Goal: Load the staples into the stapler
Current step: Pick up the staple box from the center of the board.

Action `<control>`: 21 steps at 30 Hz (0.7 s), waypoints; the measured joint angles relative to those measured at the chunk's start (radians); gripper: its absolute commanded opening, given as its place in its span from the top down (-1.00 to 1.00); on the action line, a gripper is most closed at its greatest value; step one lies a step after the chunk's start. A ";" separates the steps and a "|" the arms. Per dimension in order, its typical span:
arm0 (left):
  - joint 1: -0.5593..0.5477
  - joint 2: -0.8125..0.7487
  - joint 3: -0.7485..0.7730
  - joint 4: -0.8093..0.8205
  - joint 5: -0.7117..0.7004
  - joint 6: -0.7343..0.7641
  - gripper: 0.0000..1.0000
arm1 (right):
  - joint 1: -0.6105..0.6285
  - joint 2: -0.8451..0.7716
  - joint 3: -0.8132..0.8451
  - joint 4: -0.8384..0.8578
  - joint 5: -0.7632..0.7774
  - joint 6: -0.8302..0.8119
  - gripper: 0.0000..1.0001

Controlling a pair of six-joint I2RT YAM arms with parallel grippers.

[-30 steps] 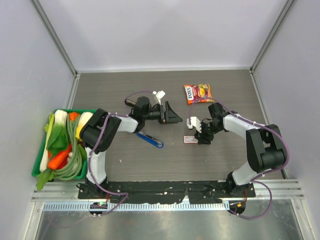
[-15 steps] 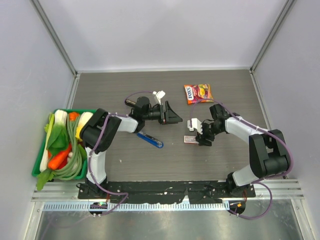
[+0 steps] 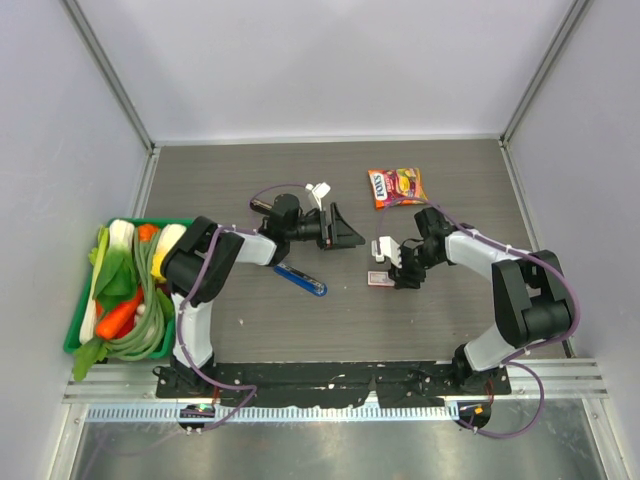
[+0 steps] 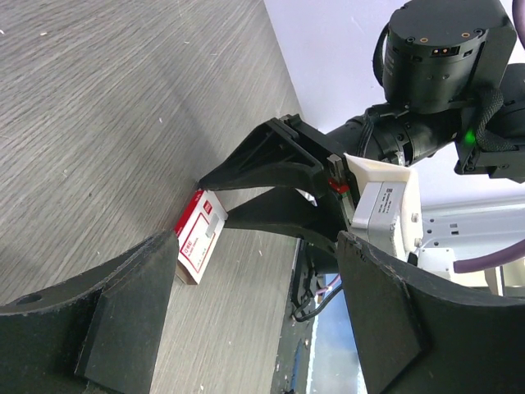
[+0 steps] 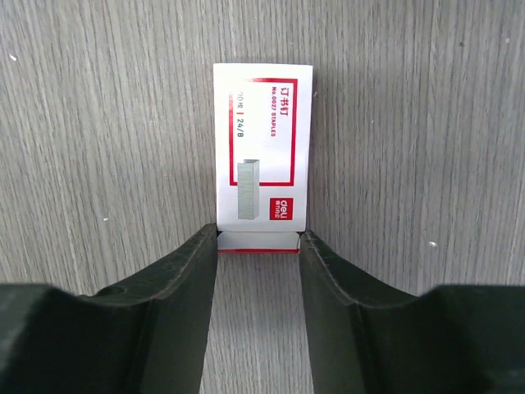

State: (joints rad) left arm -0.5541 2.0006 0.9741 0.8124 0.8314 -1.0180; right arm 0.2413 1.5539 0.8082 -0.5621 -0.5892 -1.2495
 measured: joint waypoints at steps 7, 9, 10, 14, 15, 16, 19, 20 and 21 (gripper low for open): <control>0.000 0.000 0.000 0.001 0.000 0.000 -0.65 | 0.002 -0.003 -0.002 0.000 0.000 -0.005 0.21; 0.000 0.000 0.000 0.001 0.001 0.000 -0.65 | 0.002 -0.013 -0.009 -0.001 0.000 -0.005 0.20; 0.000 0.000 0.000 0.001 0.002 -0.001 -0.65 | 0.002 -0.022 -0.014 -0.003 0.000 -0.005 0.19; -0.002 0.001 0.000 0.002 0.009 -0.002 -0.64 | -0.010 -0.057 -0.018 -0.007 -0.008 0.008 0.18; -0.005 0.002 0.000 0.003 0.012 -0.002 -0.64 | -0.017 -0.067 -0.018 -0.007 -0.015 0.018 0.17; -0.007 0.003 0.000 0.003 0.014 -0.002 -0.64 | -0.023 -0.074 -0.018 -0.006 -0.019 0.022 0.17; -0.017 0.018 0.005 0.007 0.024 -0.006 -0.63 | -0.043 -0.092 -0.018 -0.006 -0.037 0.044 0.17; -0.022 0.024 0.007 0.008 0.028 -0.009 -0.62 | -0.049 -0.098 -0.018 -0.004 -0.044 0.054 0.17; -0.027 0.031 0.009 0.009 0.031 -0.015 -0.62 | -0.051 -0.102 -0.018 -0.001 -0.048 0.060 0.17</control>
State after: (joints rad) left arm -0.5812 2.0315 0.9833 0.8211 0.8619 -1.0332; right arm 0.1905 1.4521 0.7902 -0.5629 -0.6369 -1.1893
